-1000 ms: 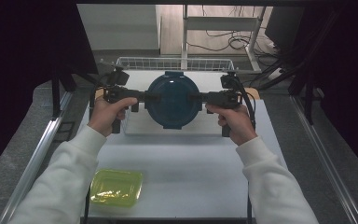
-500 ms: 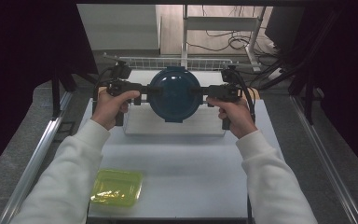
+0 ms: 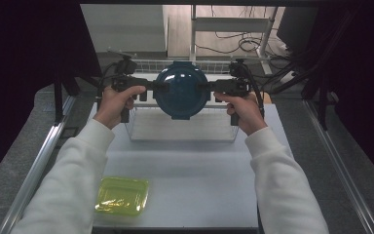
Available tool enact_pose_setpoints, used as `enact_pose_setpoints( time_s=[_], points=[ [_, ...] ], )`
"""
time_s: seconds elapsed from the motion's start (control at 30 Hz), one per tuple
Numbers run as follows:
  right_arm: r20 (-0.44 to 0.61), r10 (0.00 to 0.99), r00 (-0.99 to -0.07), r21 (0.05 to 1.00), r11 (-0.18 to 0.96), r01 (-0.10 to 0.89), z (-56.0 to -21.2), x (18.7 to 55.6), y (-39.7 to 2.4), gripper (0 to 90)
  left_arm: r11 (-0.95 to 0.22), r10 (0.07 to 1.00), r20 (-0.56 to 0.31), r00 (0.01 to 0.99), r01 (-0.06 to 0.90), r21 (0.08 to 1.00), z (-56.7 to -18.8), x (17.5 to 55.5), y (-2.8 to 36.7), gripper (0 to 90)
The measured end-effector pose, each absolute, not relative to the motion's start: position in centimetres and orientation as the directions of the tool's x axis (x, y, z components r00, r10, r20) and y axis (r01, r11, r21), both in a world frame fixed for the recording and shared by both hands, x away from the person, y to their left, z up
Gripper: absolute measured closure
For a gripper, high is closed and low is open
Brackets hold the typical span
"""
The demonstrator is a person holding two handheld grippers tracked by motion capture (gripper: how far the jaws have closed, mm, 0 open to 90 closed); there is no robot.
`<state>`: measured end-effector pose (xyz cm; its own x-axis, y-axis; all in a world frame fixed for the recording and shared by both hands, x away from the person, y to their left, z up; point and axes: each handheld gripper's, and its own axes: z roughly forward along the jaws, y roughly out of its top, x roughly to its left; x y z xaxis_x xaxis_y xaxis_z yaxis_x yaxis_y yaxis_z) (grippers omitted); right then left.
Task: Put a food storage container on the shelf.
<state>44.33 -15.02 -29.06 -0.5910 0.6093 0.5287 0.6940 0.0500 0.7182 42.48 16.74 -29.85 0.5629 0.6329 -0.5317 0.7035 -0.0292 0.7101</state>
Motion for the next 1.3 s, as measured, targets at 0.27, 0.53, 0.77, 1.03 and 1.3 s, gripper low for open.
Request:
enact_pose_setpoints(
  time_s=[0.27,0.53,0.77,1.03,1.3],
  points=[
    [0.525,0.614,-0.59,0.722,0.046,0.69,-28.4,45.7,-15.1,40.6,-0.017,0.627,-0.537,0.565,0.699,0.715,-29.5,43.9,16.7,40.4],
    [0.528,0.618,-0.583,0.722,0.036,0.691,-28.3,47.2,-15.4,40.6,-0.007,0.621,-0.543,0.566,0.696,0.718,-29.7,45.5,16.4,40.5],
    [0.53,0.627,-0.57,0.713,0.035,0.701,-28.4,48.0,-15.6,40.6,0.006,0.614,-0.563,0.553,0.71,0.704,-30.4,46.3,16.2,40.4],
    [0.558,0.623,-0.548,0.695,0.01,0.719,-29.0,49.0,-15.6,40.8,0.054,0.604,-0.613,0.509,0.741,0.669,-30.9,47.1,16.4,40.5],
    [0.621,0.616,-0.485,0.636,-0.034,0.771,-29.7,50.7,-15.7,39.4,0.124,0.586,-0.679,0.443,0.778,0.616,-31.6,48.5,16.5,40.7]
  ],
)
